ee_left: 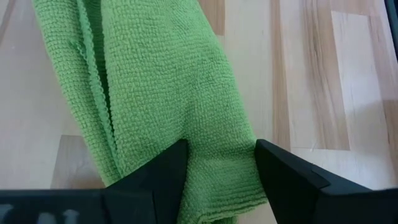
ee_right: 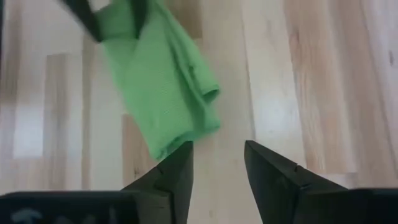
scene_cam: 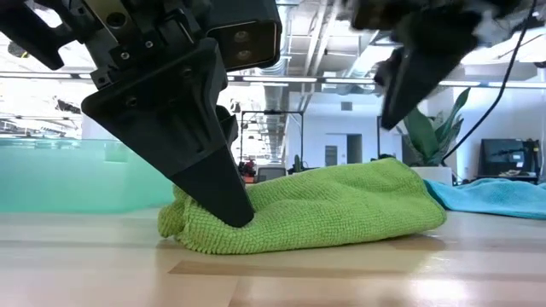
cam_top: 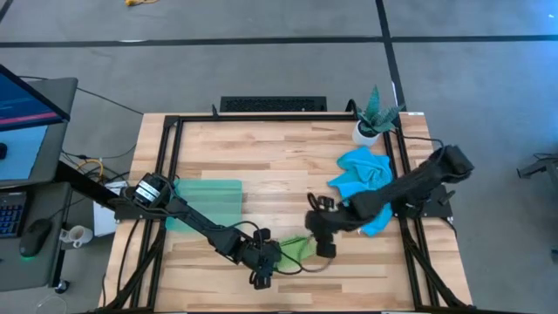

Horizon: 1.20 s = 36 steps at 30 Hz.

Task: Roll microfiber towels into tight, uniform cylinder then place into a basket
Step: Roll the green towel

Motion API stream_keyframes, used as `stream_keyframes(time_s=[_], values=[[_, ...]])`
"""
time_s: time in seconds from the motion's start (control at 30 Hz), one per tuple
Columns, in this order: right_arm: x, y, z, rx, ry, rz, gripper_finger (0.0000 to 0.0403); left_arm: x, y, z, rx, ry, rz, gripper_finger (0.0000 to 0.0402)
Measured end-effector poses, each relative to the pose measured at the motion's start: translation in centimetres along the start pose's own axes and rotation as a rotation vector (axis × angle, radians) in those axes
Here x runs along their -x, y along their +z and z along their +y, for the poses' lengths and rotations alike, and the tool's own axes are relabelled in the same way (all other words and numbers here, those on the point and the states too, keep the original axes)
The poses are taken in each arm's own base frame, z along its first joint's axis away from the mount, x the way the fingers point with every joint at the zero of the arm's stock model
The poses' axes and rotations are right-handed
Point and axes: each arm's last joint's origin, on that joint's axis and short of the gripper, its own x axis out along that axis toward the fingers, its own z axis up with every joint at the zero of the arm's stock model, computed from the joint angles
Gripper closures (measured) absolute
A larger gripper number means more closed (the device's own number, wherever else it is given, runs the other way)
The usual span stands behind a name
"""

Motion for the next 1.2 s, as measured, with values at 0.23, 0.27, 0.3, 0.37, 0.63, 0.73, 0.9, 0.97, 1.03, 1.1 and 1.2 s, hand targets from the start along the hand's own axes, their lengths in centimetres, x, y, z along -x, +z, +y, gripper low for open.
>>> stream_keyframes(time_s=[0.23,0.27,0.3,0.37,0.63,0.73,0.9,0.97,1.03,1.1,1.2], values=[[-1.5,-2.9,2.7,0.160,0.052,-0.297,0.0237,0.0,0.0,0.0,-0.004,-0.003,0.002,0.0214],[-1.7,-2.8,2.9,0.169,0.064,-0.327,0.0237,0.0,0.0,0.0,-0.005,-0.001,0.002,0.0214],[-1.9,-2.5,3.1,0.180,0.070,-0.355,0.0237,0.0,0.0,0.0,-0.006,0.000,0.001,0.0214],[-2.4,-2.3,3.2,0.216,0.066,-0.376,0.0238,0.0,0.0,0.0,-0.008,0.000,0.000,0.0214],[-6.5,-2.2,2.2,0.311,0.120,-0.312,0.0280,0.0,0.0,0.0,-0.024,0.003,-0.004,0.0214],[-7.4,-2.0,1.9,0.307,0.144,-0.294,0.0329,0.0,0.0,0.0,-0.024,0.003,-0.005,0.0214],[-8.1,-1.8,0.7,0.239,0.118,-0.246,0.0394,0.0,0.0,0.0,-0.023,0.003,-0.005,0.0214],[-8.2,-1.6,0.2,0.198,0.114,-0.242,0.0386,0.0,0.0,0.0,-0.023,0.002,-0.005,0.0214],[-8.2,-1.6,0.0,0.175,0.110,-0.232,0.0379,0.0,0.0,0.0,-0.023,0.003,-0.005,0.0214],[-8.3,-1.7,-0.2,0.149,0.104,-0.213,0.0379,0.0,0.0,0.0,-0.023,0.002,-0.008,0.0214],[-9.1,-2.0,-0.4,0.125,0.093,-0.178,0.0391,0.1,0.2,-0.1,-0.040,0.013,-0.019,0.0214]])
